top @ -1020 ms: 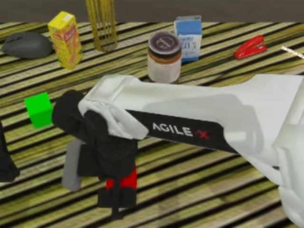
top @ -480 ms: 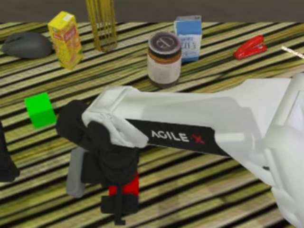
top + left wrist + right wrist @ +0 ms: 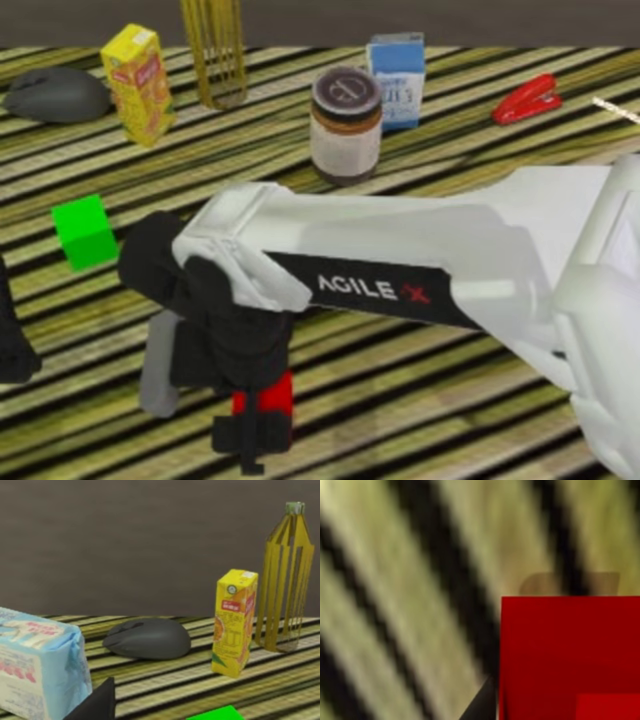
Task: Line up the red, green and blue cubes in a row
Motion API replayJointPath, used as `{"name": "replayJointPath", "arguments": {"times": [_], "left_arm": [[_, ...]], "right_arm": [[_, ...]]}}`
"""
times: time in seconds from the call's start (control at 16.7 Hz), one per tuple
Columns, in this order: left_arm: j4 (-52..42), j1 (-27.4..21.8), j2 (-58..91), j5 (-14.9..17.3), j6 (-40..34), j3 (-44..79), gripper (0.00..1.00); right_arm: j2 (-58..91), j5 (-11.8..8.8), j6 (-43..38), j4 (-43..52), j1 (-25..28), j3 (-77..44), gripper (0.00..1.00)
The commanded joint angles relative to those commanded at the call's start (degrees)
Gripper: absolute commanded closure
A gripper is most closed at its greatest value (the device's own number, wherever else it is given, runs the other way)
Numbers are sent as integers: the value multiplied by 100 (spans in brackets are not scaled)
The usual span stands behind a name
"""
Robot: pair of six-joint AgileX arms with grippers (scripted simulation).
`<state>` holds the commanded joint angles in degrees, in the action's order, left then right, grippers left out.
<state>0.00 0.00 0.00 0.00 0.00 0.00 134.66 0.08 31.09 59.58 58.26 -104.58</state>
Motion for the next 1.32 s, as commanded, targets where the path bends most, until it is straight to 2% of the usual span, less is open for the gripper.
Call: {"name": "replayJointPath", "arguments": {"times": [0.12,0.18,0.72,1.14,1.32], "left_arm": [[0,0,0,0,0,0,0],[0,0,0,0,0,0,0],[0,0,0,0,0,0,0],[0,0,0,0,0,0,0],[0,0,0,0,0,0,0]], "right_arm": [[0,0,0,0,0,0,2],[0,0,0,0,0,0,0],[-5,0,4,20,-6,-20,0],[-260,-8,13,1257,34,-958,0],[-313,-4,14,1387,36,-1077,0]]}}
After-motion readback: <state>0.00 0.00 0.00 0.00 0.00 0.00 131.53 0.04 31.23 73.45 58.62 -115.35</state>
